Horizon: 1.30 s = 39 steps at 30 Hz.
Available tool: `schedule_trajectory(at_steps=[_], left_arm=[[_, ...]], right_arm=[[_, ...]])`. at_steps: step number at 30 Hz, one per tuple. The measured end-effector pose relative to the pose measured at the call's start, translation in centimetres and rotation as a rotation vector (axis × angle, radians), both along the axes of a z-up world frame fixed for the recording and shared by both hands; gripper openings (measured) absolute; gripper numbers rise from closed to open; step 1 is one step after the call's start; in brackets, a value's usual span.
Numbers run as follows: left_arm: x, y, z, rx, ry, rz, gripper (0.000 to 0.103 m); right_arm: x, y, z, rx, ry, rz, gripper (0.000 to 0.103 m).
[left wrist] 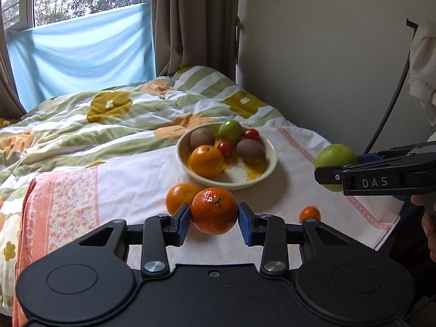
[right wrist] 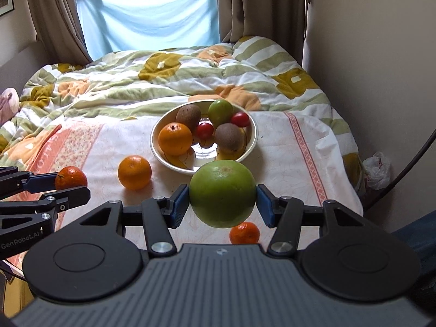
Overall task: Organize fruits
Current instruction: 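Carry the tangerine and green apple into the duck bowl with both tools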
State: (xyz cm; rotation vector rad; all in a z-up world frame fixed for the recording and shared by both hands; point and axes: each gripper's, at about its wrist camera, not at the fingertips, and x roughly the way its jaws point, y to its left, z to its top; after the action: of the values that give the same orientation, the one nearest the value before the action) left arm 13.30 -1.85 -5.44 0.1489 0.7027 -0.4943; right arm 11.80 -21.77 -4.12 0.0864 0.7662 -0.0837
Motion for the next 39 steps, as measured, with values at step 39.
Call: schedule_trajectory(at_steps=[39], left_arm=[[12.5, -15.1, -8.8, 0.187, 0.126, 0.172, 0.042]], right_arm=[[17.8, -9.8, -4.9, 0.082, 0.076, 0.365, 0.068]])
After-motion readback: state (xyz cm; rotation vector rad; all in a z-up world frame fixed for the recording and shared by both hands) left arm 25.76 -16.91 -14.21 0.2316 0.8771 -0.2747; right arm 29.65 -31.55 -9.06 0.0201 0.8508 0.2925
